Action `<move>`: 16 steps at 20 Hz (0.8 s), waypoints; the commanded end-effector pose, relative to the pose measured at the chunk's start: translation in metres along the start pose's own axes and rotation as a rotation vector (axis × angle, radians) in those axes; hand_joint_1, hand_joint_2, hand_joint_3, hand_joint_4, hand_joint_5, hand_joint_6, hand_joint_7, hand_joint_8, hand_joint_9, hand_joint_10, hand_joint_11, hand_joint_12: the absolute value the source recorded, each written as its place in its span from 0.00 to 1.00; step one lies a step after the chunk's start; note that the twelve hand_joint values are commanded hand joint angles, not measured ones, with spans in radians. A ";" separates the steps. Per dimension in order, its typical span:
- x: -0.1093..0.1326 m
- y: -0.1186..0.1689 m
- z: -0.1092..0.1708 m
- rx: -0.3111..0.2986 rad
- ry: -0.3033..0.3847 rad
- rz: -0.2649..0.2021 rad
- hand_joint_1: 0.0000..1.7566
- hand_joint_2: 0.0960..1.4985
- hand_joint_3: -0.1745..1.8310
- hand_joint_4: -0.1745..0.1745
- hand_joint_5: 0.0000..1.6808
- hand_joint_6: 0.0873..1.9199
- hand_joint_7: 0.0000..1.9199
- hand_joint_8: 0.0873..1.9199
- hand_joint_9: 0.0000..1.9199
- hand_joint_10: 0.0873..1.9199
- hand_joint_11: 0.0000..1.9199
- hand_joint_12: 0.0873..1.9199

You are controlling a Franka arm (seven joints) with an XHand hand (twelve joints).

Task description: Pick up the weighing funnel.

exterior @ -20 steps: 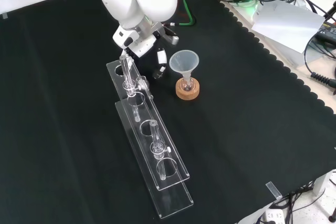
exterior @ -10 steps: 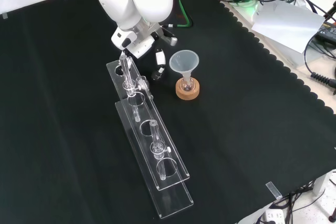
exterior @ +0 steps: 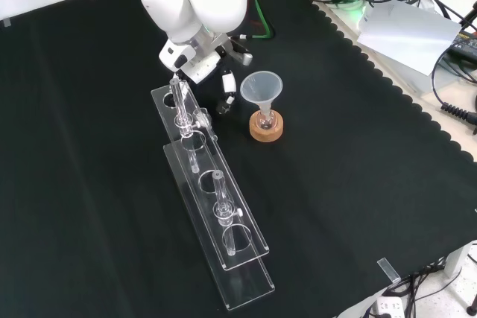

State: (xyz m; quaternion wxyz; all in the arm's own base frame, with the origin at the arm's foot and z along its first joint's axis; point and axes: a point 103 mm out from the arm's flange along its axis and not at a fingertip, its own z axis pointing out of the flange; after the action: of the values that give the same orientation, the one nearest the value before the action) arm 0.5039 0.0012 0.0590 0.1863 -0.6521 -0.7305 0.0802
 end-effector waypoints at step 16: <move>0.007 0.001 0.007 -0.043 -0.012 -0.015 0.51 0.34 0.46 0.34 0.34 0.36 0.26 0.35 0.41 0.25 0.27 0.66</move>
State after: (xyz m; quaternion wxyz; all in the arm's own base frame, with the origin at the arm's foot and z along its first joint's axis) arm 0.5018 0.0076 0.0534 0.1703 -0.6505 -0.7372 0.0668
